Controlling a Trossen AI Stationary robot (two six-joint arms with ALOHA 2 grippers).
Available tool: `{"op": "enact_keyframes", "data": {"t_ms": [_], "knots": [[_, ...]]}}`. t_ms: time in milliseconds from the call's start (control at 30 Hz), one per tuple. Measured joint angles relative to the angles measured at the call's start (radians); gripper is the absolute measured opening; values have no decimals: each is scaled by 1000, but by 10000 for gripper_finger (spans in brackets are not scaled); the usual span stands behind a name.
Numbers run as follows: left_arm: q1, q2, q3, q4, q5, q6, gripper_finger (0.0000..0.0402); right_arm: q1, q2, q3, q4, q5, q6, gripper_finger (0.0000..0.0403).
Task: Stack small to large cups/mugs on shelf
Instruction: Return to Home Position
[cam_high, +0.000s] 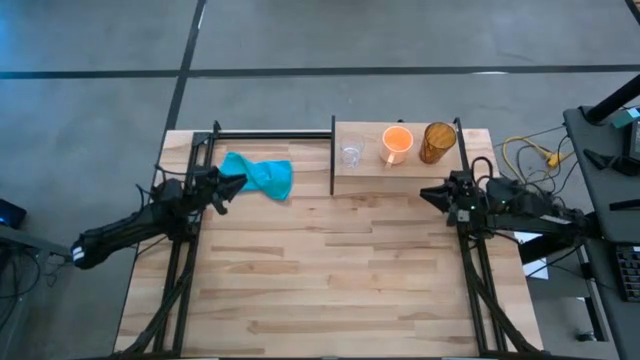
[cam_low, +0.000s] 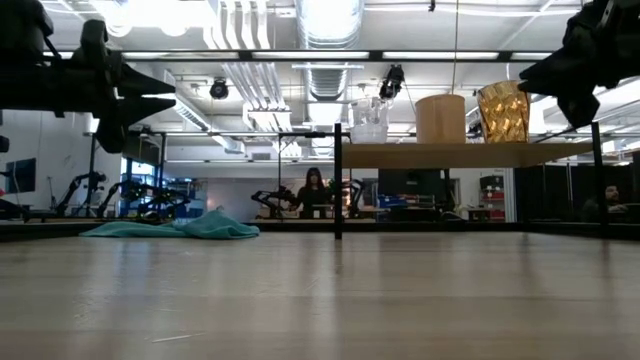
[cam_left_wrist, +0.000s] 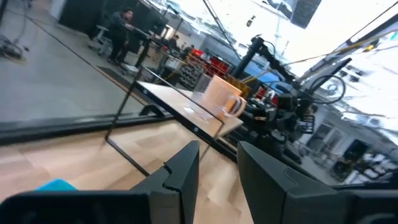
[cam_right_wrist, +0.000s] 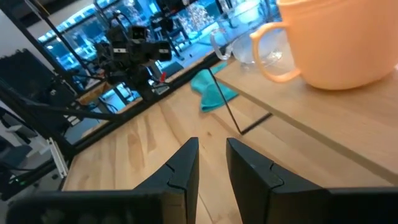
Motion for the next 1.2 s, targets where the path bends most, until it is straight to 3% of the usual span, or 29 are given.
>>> {"op": "enact_keyframes", "data": {"t_ms": [567, 733, 1200], "knots": [[-49, 84, -16, 99, 25, -69, 96, 0, 0, -295, 496, -104, 14, 77], [-78, 130, -17, 159, 25, -69, 96, 0, 2, -311, 521, -151, 62, 77], [-106, 247, -19, 191, 10, -67, 96, 0, 2, -311, 513, -155, 78, 77]]}}
